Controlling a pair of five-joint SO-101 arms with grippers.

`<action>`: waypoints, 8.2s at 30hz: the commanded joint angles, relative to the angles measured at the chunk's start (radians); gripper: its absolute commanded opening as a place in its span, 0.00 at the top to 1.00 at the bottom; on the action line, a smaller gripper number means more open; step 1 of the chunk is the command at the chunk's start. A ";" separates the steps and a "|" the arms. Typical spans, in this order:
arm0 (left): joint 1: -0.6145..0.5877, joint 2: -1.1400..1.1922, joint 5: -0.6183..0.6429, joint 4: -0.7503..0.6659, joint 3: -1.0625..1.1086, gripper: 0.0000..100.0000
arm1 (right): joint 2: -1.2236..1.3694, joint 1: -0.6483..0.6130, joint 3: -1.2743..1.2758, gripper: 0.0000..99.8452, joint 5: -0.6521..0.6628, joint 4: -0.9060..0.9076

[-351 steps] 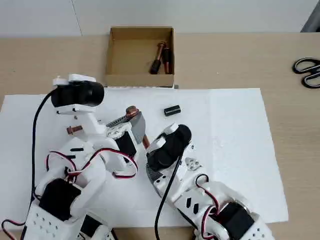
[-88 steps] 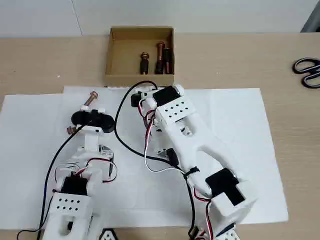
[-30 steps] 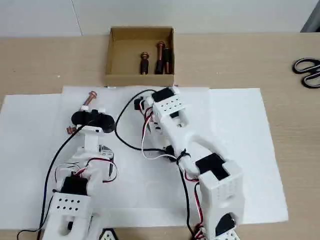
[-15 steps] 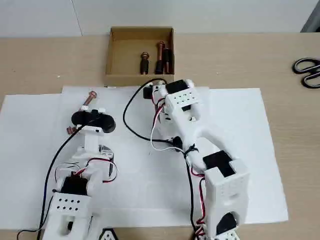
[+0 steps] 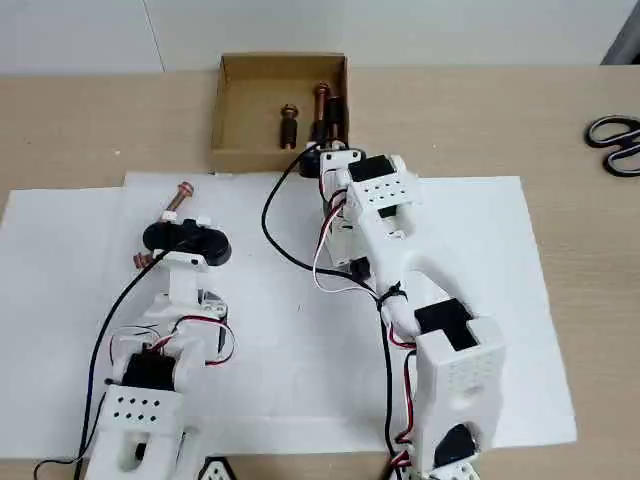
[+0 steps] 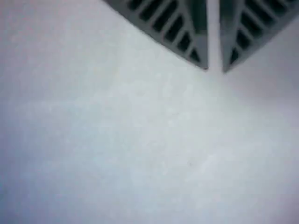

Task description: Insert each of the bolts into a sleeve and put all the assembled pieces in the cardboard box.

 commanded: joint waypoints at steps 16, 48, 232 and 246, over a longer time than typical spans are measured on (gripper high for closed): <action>-0.006 -0.009 -0.006 -0.023 -0.005 0.99 | -0.068 0.021 0.063 0.81 -0.034 -0.038; -0.006 0.000 -0.006 0.244 -0.275 0.99 | -0.467 0.053 0.064 0.99 -0.006 0.071; 0.203 -0.709 0.540 0.137 -0.173 0.99 | -2.246 -0.470 1.672 1.00 0.081 -0.615; 0.373 -0.709 0.539 -0.032 -0.015 0.99 | -2.246 -0.478 1.697 1.00 0.144 -0.671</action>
